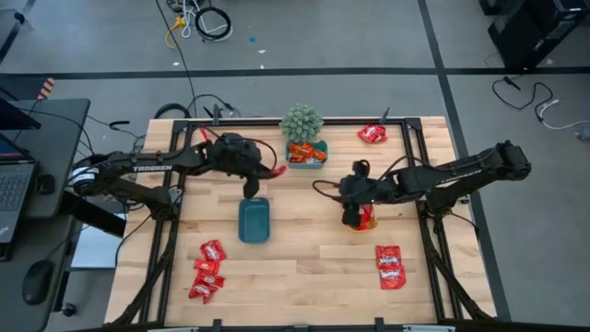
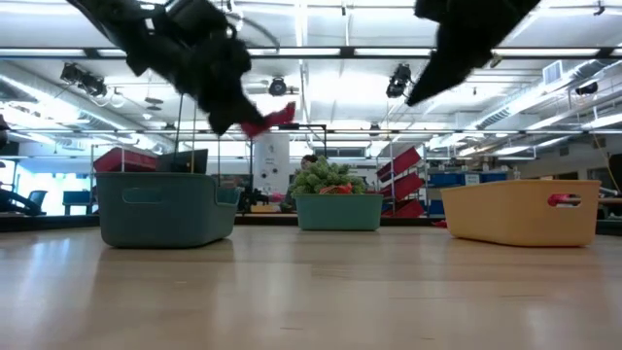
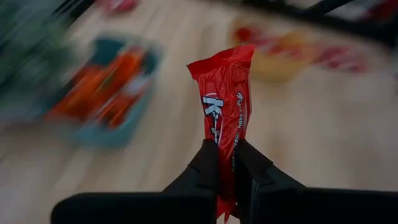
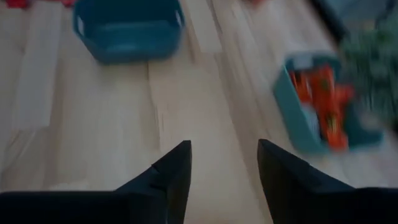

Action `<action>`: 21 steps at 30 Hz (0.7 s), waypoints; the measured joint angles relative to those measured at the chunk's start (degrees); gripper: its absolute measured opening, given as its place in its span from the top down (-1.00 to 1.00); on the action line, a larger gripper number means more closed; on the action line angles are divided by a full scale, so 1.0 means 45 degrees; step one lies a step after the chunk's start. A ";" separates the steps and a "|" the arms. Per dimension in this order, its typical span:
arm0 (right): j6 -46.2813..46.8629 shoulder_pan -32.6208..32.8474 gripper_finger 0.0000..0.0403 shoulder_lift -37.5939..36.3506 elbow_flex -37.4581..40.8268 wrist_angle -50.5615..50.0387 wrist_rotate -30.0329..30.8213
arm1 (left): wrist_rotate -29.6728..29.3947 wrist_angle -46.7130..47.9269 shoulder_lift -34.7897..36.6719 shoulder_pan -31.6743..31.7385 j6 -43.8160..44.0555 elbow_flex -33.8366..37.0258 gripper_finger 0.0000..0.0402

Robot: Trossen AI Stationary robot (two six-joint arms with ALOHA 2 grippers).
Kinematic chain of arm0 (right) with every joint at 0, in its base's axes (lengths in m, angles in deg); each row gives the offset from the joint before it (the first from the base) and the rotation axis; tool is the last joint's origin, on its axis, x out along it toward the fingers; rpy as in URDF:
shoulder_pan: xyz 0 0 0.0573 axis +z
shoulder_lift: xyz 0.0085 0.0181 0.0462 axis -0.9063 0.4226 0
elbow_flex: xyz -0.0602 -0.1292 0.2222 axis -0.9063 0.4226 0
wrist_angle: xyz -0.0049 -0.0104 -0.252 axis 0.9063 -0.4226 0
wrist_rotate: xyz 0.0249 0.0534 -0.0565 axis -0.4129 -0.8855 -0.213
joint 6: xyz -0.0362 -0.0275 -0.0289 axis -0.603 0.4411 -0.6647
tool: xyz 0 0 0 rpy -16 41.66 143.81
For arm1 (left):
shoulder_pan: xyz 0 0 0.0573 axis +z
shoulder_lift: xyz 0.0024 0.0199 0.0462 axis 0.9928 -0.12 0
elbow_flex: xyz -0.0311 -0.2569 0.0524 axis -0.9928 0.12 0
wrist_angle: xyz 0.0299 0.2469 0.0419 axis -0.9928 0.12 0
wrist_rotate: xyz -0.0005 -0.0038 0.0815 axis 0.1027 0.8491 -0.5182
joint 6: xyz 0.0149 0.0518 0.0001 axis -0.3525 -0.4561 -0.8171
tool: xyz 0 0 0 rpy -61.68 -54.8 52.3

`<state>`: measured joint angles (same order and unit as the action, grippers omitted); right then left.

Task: Sort candy
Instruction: Put the red chocolate into the yellow bin

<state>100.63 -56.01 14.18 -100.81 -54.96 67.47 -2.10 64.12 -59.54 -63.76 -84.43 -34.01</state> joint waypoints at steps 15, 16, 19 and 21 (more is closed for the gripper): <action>-0.7191 -0.0102 -0.43 0.1461 0.0005 0.6896 -0.0576 | 0.4212 -0.4141 -0.1403 -0.1237 0.1975 0.0000 0.91; -0.7252 -0.0166 -0.43 0.1487 0.0000 0.7156 -0.0816 | 0.4446 -0.4314 -0.1448 -0.1241 0.2093 -0.0005 0.91; -0.7221 -0.0375 -0.41 0.1595 0.0005 0.7651 -0.1476 | 0.4880 -0.5214 -0.1740 -0.1323 0.2614 -0.0024 0.91; -0.7193 -0.0543 -0.37 0.1599 0.0005 0.7656 -0.2255 | 0.4963 -0.5339 -0.1857 -0.1324 0.2749 -0.0012 0.91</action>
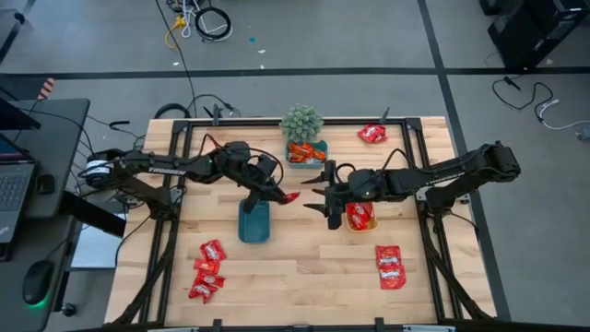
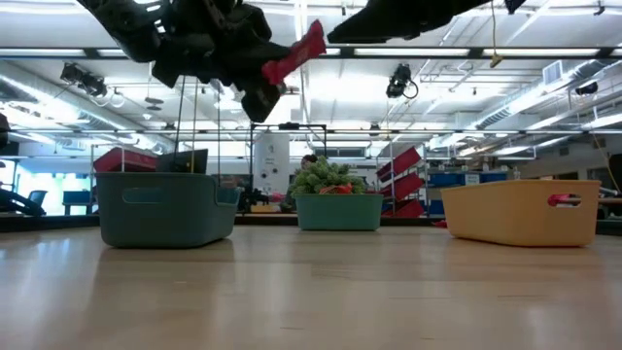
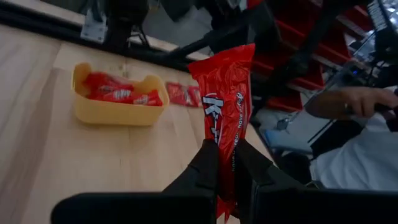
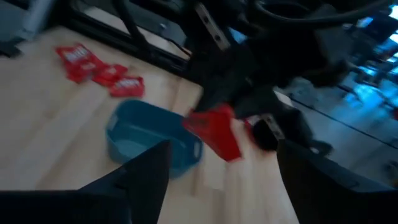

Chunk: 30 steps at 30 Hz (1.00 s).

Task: Sort candy
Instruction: Put the red chocolate into the yellow bin

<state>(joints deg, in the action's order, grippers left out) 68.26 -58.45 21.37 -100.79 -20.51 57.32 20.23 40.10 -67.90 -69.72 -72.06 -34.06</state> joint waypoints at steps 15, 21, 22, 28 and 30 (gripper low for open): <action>0.0821 -0.0598 0.30 0.0039 0.0000 0.0230 -0.2621 | 0.1095 0.0070 -0.1723 -0.0152 0.0055 -0.1559 0.91; 0.0816 -0.0593 0.55 0.0039 -0.0004 -0.0112 -0.2632 | 0.1180 0.0005 -0.1832 -0.0170 -0.0005 -0.1853 0.90; 0.0815 -0.0593 0.61 0.0039 -0.0005 -0.0158 -0.2659 | 0.1163 -0.0004 -0.1814 -0.0170 0.0021 -0.1848 0.89; 0.0646 -0.0574 0.90 0.0034 -0.0005 -0.0095 -0.2556 | 0.1184 -0.0009 -0.1787 -0.0170 0.0019 -0.1843 0.81; 0.0601 -0.0569 0.90 0.0034 -0.0005 -0.0070 -0.2446 | 0.1186 -0.0011 -0.1776 -0.0170 -0.0032 -0.1843 0.76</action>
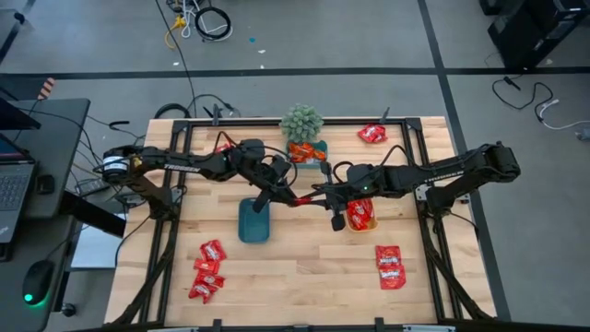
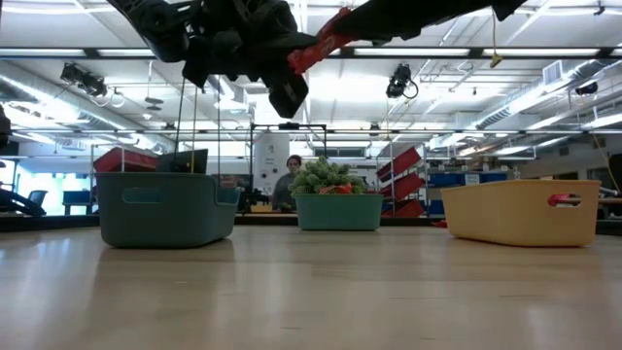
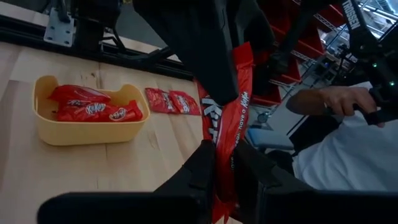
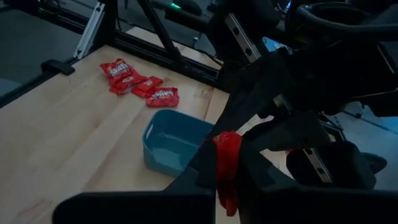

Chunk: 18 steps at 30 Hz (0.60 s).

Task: Sort candy
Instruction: Put the red chocolate into the yellow bin

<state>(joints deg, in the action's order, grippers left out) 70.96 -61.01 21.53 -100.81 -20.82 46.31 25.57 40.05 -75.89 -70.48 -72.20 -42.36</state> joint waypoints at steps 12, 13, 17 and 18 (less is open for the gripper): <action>0.0216 0.0279 0.90 -0.1229 0.0007 -0.0674 0.0976 | -0.0218 -0.0944 0.0048 0.0024 -0.0741 -0.0053 0.64; 0.0270 0.0368 0.90 -0.1388 0.0013 -0.0847 0.1235 | -0.0219 -0.1005 0.0049 0.0024 -0.0960 -0.0053 0.62; 0.0826 0.0681 0.90 -0.1982 -0.0393 -0.2359 0.2238 | -0.0327 -0.1096 0.0039 0.0034 -0.1483 -0.0024 0.56; 0.1046 0.0777 0.90 -0.2099 -0.0540 -0.2878 0.2599 | -0.0448 -0.1015 0.0037 0.0032 -0.1681 0.0001 0.55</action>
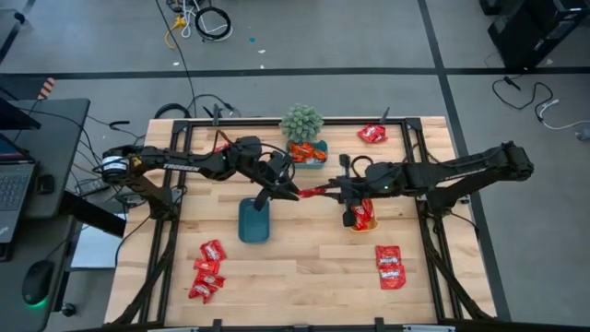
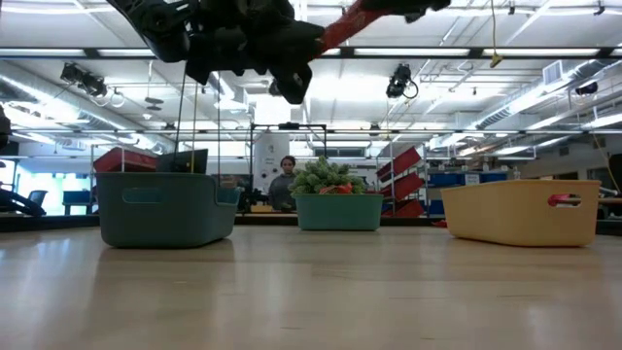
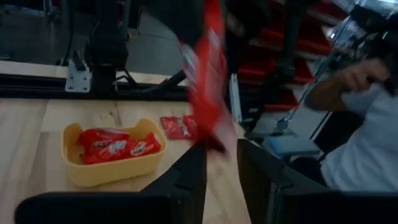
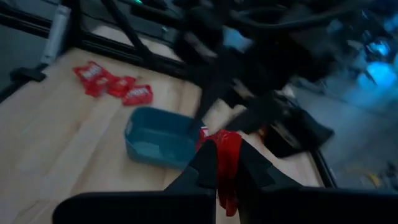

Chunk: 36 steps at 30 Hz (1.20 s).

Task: Sort candy
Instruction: Put the red chocolate into the yellow bin

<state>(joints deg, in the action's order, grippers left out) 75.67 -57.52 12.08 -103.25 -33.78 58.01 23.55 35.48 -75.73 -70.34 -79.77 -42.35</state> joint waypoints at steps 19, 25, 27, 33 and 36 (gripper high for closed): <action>0.8950 0.1683 0.90 -0.0257 -0.0907 -1.0135 0.2996 | -0.2695 0.2504 0.1405 -0.0008 -0.2799 0.0004 0.56; 1.0054 0.2024 0.90 -0.0257 0.0169 -1.0233 0.3588 | -0.3076 0.2994 0.1561 -0.0008 -0.2805 0.0004 0.56; 1.0326 0.2099 0.90 -0.0257 0.0667 -1.0088 0.3917 | -0.3232 0.3174 0.1561 -0.0008 -0.2878 0.0004 0.56; 1.0351 0.2181 0.90 -0.0252 0.2151 -0.8223 0.4191 | -0.3812 0.3543 0.1561 -0.0027 -0.3116 0.0004 0.56; 1.0524 0.2132 0.90 -0.0252 0.2854 -0.7437 0.4210 | -0.3812 0.3711 0.1566 -0.0027 -0.3096 0.0004 0.56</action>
<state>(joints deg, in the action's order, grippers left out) 123.02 -47.92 10.95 -90.40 -67.24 76.95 6.40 52.18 -68.68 -70.46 -93.70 -42.33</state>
